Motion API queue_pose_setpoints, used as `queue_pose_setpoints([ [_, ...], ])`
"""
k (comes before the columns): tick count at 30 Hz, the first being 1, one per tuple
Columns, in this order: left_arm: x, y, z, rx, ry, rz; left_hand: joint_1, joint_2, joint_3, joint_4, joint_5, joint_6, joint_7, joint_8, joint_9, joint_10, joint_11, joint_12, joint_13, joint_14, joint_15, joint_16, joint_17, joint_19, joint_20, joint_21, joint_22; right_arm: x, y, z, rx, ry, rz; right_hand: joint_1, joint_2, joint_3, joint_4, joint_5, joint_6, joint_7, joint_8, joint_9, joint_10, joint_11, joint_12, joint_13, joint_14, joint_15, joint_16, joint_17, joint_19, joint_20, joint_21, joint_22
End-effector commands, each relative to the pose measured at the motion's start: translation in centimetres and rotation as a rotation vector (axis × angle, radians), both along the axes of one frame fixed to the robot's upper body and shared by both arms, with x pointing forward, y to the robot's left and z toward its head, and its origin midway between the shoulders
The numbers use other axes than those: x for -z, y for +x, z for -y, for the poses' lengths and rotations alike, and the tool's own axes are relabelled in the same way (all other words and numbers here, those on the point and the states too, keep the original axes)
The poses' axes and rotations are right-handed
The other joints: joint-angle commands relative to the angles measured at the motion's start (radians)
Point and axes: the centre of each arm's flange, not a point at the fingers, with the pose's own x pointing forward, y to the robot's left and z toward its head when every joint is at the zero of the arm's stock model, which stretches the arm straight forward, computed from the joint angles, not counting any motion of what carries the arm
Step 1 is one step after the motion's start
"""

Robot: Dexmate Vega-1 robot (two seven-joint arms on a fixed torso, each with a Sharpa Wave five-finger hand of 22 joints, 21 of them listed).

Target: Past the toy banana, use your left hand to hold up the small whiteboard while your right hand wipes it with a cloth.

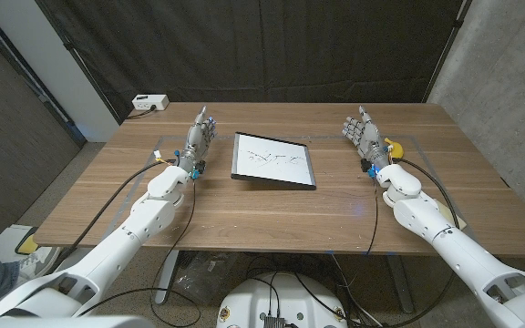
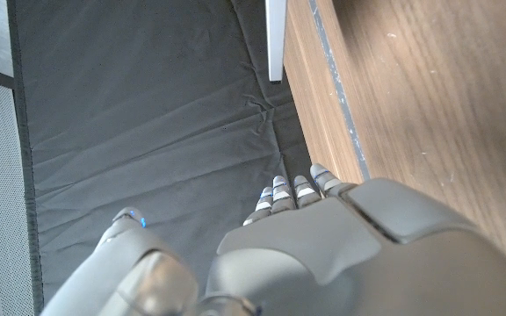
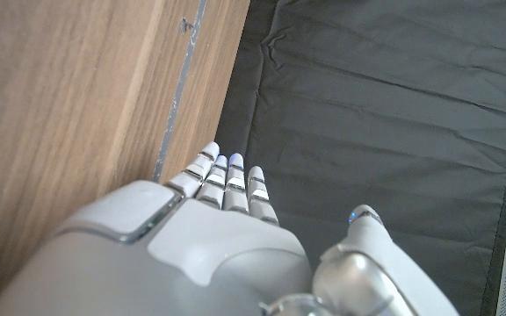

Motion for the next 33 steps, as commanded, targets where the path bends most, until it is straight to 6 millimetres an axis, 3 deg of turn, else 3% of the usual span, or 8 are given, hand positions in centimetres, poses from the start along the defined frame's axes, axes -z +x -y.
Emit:
queue_pose_setpoints([
  [1, -0.2, -1.2, 0.0, -0.039, 0.031, 0.003, 0.015, 0.004, 0.006, -0.003, 0.004, -0.004, 0.003, 0.006, 0.004, 0.003, 0.004, 0.006, 0.004, 0.002, 0.005, 0.006, 0.003, -0.004, -0.007, 0.005, 0.003, 0.4, -1.0, -0.4, 0.008, -0.003, 0.009, 0.015, 0.004, 0.009, -0.002, 0.005, 0.009, 0.004, 0.009, 0.002, 0.012, 0.000, 0.006, 0.005, 0.008, 0.005, 0.007, 0.003, 0.011, -0.004, 0.003, 0.003],
  [9, -0.7, -2.3, -0.2, -0.035, 0.049, 0.009, 0.040, 0.015, 0.010, -0.014, 0.005, 0.031, 0.002, 0.015, 0.004, 0.033, 0.006, 0.013, 0.005, 0.028, 0.011, 0.009, 0.003, 0.021, 0.010, 0.006, 0.004, 0.4, -2.3, -0.5, 0.037, -0.007, 0.057, 0.027, 0.009, 0.014, -0.010, 0.002, 0.017, 0.004, 0.011, 0.002, 0.017, -0.002, 0.008, 0.005, 0.014, 0.004, 0.008, 0.002, 0.017, -0.003, 0.000, 0.003],
  [19, -0.5, -3.0, -0.5, 0.040, 0.055, 0.003, 0.082, 0.039, 0.023, -0.030, 0.002, 0.034, 0.004, 0.010, 0.005, 0.055, 0.019, 0.014, 0.005, 0.062, 0.021, 0.012, 0.003, 0.073, 0.024, 0.015, 0.004, -0.1, -4.5, -0.9, 0.066, 0.012, 0.171, 0.056, 0.009, 0.019, -0.034, -0.010, 0.054, -0.004, 0.018, 0.003, 0.058, -0.013, 0.019, 0.004, 0.062, -0.015, 0.015, 0.001, 0.074, -0.012, 0.003, 0.003],
  [33, 1.6, -6.4, -0.8, 0.046, -0.023, -0.007, 0.132, 0.071, 0.044, -0.049, -0.009, 0.033, 0.009, 0.006, 0.007, 0.067, 0.026, 0.011, 0.007, 0.093, 0.037, 0.015, 0.005, 0.103, 0.034, 0.015, 0.004, -0.7, -4.5, -1.5, 0.057, -0.005, 0.172, 0.063, 0.011, 0.021, -0.040, -0.012, 0.068, -0.007, 0.019, 0.003, 0.069, -0.015, 0.021, 0.004, 0.071, -0.014, 0.013, 0.001, 0.082, -0.010, 0.000, 0.004],
])
